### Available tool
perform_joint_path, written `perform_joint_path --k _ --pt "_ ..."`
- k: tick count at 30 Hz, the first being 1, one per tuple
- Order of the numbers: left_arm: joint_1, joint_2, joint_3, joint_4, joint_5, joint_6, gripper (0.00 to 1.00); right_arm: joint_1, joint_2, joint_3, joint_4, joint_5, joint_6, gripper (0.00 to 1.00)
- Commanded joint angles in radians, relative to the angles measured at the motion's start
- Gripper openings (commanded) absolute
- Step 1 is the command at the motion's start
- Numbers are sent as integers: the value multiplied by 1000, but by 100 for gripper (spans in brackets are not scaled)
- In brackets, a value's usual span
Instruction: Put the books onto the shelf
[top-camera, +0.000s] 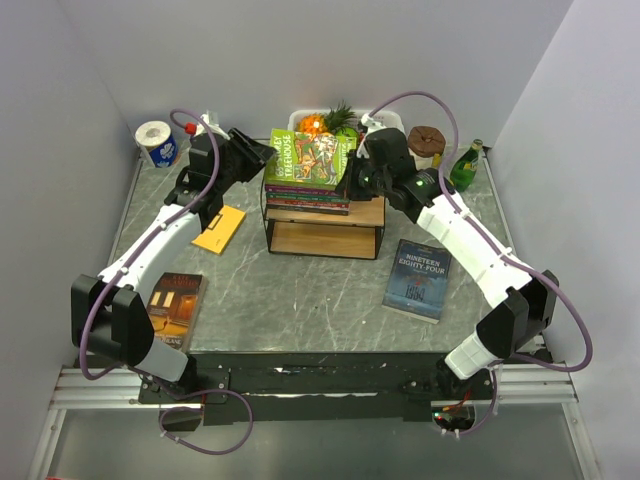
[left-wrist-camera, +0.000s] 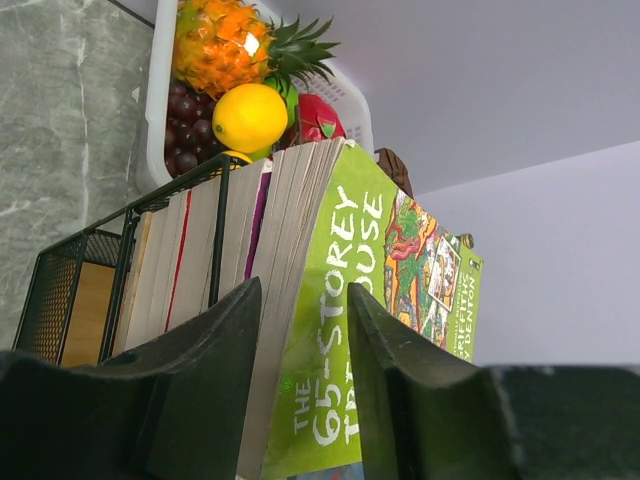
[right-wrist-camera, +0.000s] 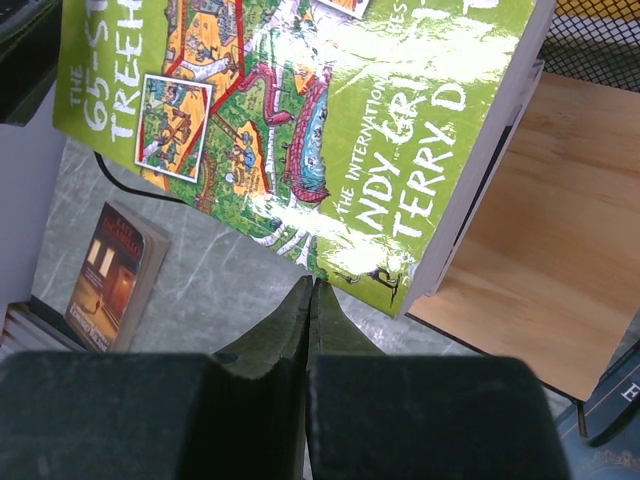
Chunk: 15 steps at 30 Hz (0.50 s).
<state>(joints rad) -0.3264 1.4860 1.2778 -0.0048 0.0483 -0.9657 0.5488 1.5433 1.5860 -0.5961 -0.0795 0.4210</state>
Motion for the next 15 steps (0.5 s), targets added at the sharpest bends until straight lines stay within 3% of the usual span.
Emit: perform_joint_path --k 1,5,9,15 --pt "0 -13 55 17 -13 1 50 -9 -60 20 51 -42 -16 2" --pt "33 -26 83 -18 -24 -4 59 14 -64 43 48 -77 -27 6" --pt "69 -53 81 -29 -37 -11 63 31 -110 25 73 -57 -16 9" --pt "108 -148 9 -20 -45 2 62 22 -228 -86 97 142 10 3"
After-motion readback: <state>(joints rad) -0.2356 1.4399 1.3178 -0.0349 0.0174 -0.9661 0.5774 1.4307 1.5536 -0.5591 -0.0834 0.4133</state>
